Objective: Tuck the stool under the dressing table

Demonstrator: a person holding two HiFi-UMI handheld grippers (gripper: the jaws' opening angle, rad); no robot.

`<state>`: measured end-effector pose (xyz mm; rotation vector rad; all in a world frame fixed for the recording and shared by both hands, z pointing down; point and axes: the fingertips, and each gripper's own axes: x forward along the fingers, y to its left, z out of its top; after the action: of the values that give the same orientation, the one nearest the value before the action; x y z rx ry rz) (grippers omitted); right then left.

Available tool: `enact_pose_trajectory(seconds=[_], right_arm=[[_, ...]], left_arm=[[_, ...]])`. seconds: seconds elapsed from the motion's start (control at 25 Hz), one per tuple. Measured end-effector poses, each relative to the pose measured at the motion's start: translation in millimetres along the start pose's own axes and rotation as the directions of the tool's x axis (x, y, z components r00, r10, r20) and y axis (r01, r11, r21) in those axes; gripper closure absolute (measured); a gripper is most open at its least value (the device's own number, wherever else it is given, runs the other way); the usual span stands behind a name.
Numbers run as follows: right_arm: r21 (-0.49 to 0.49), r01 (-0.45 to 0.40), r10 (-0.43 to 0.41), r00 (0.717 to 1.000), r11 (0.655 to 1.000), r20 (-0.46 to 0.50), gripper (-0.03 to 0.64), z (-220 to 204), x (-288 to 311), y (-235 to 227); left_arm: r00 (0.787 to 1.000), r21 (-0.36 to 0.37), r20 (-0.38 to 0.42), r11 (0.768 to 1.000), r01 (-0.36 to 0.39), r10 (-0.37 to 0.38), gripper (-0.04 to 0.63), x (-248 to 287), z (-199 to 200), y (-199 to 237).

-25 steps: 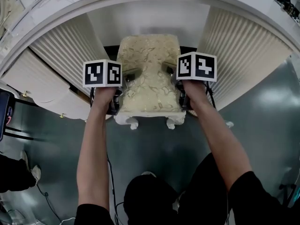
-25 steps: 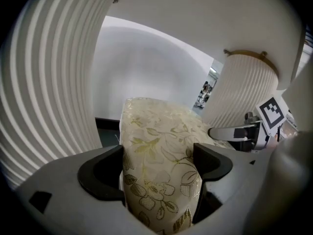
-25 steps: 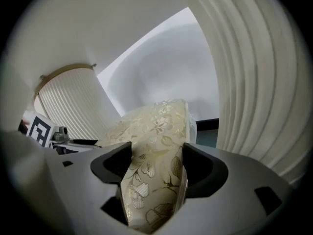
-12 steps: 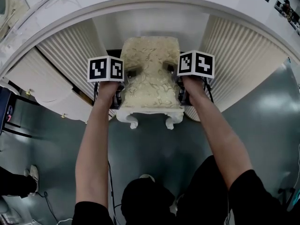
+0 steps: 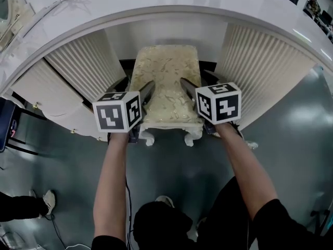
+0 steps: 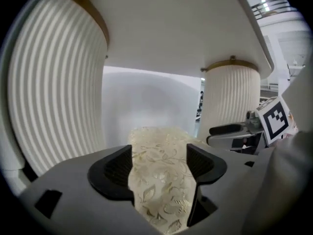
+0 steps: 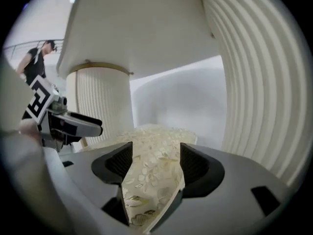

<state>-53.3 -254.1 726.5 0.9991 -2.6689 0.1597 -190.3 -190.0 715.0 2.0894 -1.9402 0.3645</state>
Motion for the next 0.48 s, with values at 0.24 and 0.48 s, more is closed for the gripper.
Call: enact_pose_trajectory(seconds=[0.24,0.48], right_arm=[[-0.235,0.048,0.010,0.971,0.971,0.239,0.598,42,-40,33],[-0.324,-0.085,0.227,0.873,0.942,0.432,0.611,90,-83,101]], left_arm=[[0.983,0.198,0.147,0.971,-0.137,0.109,0.523,-44,13,-29],[0.934,0.289,0.338,0.931,-0.224,0.120,0.589,-91,57,-59]])
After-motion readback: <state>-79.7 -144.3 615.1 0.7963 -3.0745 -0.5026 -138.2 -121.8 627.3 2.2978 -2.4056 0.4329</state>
